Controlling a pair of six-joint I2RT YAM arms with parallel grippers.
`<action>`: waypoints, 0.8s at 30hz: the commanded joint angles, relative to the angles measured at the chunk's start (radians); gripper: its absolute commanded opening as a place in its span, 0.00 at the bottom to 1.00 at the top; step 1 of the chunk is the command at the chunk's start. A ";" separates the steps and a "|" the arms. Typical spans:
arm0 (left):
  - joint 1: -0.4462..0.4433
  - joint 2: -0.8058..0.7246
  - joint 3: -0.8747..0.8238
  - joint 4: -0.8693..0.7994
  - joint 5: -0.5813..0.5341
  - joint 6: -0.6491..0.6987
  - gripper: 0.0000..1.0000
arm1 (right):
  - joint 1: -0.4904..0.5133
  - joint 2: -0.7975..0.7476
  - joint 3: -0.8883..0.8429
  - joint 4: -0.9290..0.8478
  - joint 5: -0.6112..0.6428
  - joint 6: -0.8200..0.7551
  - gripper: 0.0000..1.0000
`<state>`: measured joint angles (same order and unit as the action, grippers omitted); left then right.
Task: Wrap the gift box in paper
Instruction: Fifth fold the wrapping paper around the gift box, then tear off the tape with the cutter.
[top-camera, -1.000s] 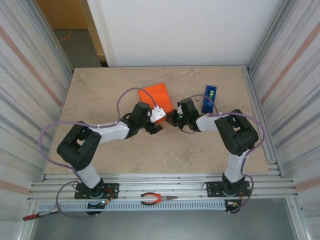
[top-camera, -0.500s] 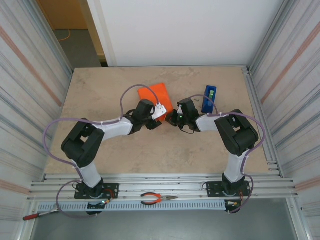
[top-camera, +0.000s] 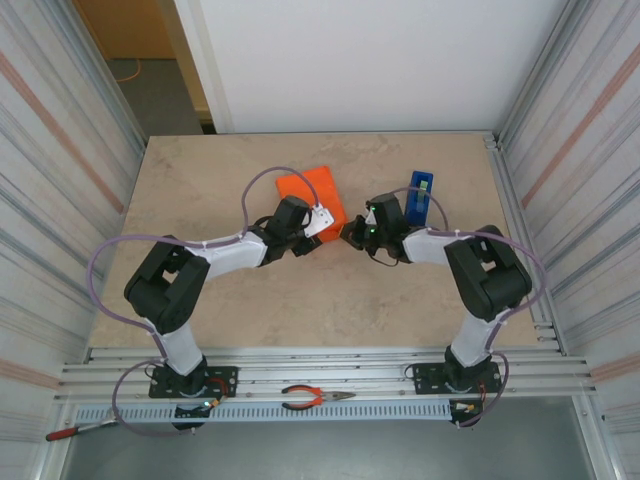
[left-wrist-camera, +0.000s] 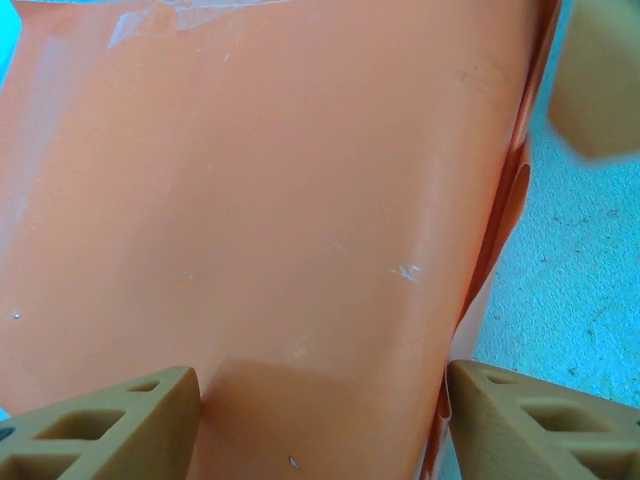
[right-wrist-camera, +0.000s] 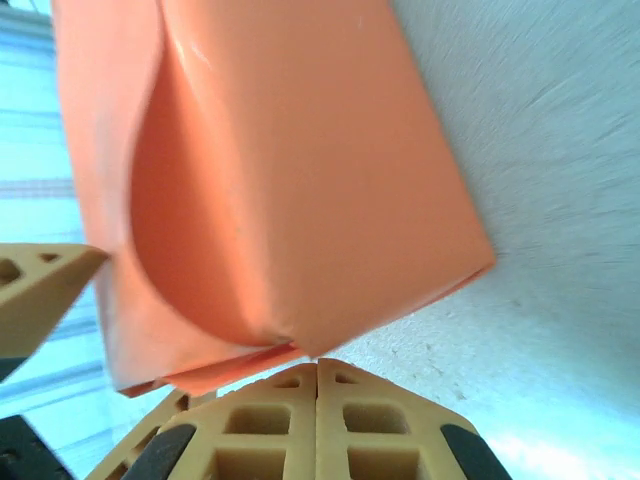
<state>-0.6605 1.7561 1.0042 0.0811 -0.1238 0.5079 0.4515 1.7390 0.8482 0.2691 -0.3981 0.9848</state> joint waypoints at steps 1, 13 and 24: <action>0.007 0.013 0.021 -0.033 0.019 -0.021 0.66 | -0.072 -0.119 -0.042 -0.090 0.008 -0.037 0.05; 0.012 0.012 0.025 -0.042 0.029 -0.033 0.64 | -0.497 -0.330 0.027 -0.394 -0.037 -0.204 0.44; 0.012 0.014 0.029 -0.049 0.024 -0.039 0.64 | -0.649 -0.098 0.149 -0.341 -0.231 -0.223 0.44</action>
<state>-0.6556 1.7561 1.0122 0.0704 -0.1139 0.4892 -0.1917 1.6100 0.9600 -0.0769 -0.5632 0.7933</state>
